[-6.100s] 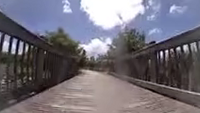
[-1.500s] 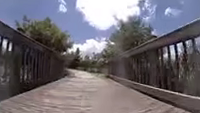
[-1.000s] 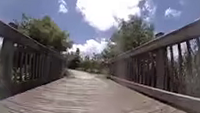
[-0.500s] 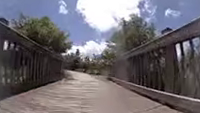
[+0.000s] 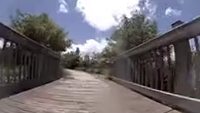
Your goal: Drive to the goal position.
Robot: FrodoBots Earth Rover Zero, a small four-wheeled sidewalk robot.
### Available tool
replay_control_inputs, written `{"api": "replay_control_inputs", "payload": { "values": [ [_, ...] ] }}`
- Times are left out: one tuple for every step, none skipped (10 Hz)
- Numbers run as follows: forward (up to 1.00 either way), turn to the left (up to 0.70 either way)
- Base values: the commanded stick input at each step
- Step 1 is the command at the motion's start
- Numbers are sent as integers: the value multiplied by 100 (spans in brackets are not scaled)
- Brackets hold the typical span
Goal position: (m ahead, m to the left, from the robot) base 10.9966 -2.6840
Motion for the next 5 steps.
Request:
{"api": "replay_control_inputs", "payload": {
  "values": [
    [45, 0],
    [45, 0],
    [45, 0],
    [45, 0],
    [45, 0]
  ]
}}
